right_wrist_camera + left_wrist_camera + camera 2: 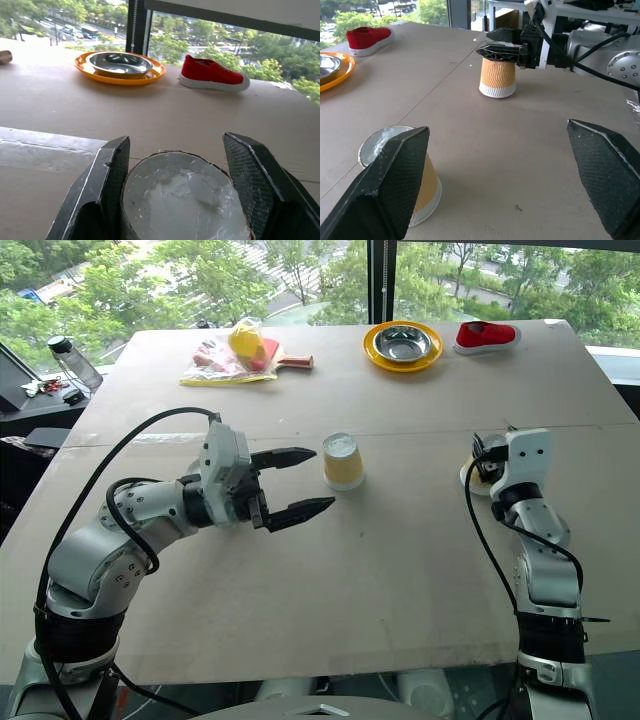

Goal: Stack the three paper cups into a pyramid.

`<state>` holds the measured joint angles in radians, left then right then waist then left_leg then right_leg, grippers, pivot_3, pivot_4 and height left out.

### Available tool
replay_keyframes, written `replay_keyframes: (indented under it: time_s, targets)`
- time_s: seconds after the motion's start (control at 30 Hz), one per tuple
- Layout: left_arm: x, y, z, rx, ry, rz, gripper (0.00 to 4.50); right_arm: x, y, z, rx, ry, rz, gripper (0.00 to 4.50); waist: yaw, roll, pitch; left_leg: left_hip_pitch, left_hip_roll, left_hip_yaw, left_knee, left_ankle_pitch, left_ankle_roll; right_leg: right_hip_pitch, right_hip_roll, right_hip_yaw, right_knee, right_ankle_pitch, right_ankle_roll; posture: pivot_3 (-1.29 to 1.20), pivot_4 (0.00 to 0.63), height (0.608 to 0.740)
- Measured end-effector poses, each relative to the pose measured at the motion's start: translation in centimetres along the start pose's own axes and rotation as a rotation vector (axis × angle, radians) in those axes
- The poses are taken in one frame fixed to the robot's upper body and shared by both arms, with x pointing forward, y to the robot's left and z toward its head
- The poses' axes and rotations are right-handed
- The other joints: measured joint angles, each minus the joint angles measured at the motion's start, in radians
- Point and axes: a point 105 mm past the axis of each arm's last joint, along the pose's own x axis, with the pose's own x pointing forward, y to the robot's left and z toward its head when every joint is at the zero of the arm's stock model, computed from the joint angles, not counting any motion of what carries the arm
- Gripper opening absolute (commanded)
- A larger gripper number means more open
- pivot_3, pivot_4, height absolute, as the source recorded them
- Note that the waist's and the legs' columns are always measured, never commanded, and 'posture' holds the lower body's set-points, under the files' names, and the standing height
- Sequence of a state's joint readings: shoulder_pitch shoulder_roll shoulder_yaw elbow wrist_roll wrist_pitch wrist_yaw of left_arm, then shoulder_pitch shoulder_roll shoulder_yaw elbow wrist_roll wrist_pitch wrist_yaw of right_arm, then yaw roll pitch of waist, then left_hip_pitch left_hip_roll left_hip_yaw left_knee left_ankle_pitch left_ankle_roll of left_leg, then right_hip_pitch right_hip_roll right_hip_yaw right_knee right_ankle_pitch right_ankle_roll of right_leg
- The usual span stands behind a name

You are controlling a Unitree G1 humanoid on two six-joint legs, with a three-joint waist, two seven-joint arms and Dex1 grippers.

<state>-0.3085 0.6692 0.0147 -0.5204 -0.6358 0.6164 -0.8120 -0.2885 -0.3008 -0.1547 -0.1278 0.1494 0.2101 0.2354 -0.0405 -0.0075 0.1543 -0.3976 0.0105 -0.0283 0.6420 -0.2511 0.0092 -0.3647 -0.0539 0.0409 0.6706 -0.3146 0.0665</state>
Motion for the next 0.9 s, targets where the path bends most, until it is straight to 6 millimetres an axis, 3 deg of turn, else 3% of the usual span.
replay_keyframes:
  time_s: [0.1,0.27,0.5,0.9]
  targets:
    - [-0.3,0.3,-0.1,-0.005,0.006,0.027,4.50,1.2,2.0,1.1,0.016,-0.036,0.097,2.19,0.001,0.000,0.000,0.000,0.000,0.000,0.000,0.000,0.000,0.000,0.000,0.000,0.000,0.000,0.000,0.00,0.150,0.740]
    - [-1.6,0.4,-1.2,-0.069,-0.001,0.139,4.50,2.8,5.3,0.7,0.056,-0.021,0.252,2.19,-0.001,0.000,0.000,0.000,0.001,0.000,0.000,0.000,0.000,0.000,-0.001,0.000,0.000,0.000,0.000,0.00,0.150,0.740]
    - [-3.2,-0.1,-3.7,-0.091,0.050,0.245,4.50,3.8,7.4,0.7,0.077,-0.027,0.346,2.19,0.001,0.000,0.000,0.000,0.001,0.000,0.000,0.000,0.000,0.000,-0.001,0.000,0.000,0.000,0.000,0.00,0.150,0.740]
    - [-3.3,0.0,-3.5,-0.060,0.031,0.262,4.50,4.2,10.9,1.3,0.092,-0.043,0.466,2.19,0.000,0.000,0.000,0.000,0.001,0.000,0.000,0.000,0.000,-0.001,-0.001,0.000,0.000,0.000,0.000,0.00,0.150,0.740]
